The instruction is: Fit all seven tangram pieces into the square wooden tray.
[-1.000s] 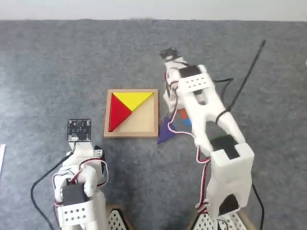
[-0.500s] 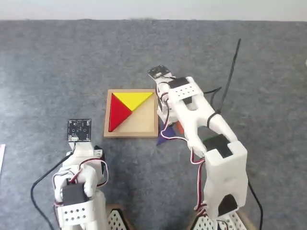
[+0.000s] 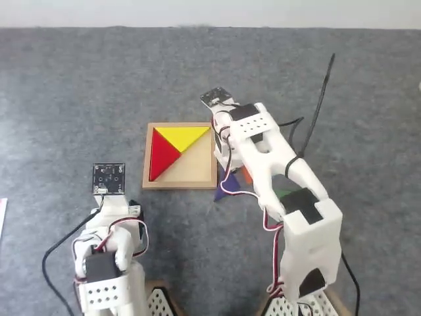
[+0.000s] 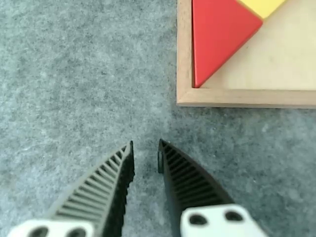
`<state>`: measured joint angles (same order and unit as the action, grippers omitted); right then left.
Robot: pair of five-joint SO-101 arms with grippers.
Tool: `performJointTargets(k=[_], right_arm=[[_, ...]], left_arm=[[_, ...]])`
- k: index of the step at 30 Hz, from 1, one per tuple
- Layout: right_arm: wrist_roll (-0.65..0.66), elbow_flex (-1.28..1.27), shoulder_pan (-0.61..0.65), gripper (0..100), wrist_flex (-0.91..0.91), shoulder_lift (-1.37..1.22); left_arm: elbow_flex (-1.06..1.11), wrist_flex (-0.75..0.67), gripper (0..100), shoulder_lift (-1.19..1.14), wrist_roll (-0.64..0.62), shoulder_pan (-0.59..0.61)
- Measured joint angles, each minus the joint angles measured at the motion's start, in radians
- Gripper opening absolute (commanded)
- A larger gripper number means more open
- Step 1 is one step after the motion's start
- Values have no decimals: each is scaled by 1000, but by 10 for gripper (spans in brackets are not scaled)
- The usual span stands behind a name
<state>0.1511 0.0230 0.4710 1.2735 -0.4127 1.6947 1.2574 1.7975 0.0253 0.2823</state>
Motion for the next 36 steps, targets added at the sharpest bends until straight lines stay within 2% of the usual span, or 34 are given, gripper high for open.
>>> performJointTargets(k=[6, 12, 18, 27, 31, 36], right_arm=[[0, -2, -2, 153, 2, 8], [5, -2, -20, 31, -11, 8], [5, -2, -78, 37, -18, 8], [5, -2, -77, 15, -18, 15], [3, -2, -66, 17, -18, 95], [-120, 34, -3, 17, -18, 143]], left_arm=[[0, 0, 80, 0, 0, 0], [0, 0, 80, 0, 0, 0], [0, 0, 80, 0, 0, 0], [0, 0, 80, 0, 0, 0], [0, 0, 80, 0, 0, 0], [0, 0, 80, 0, 0, 0]])
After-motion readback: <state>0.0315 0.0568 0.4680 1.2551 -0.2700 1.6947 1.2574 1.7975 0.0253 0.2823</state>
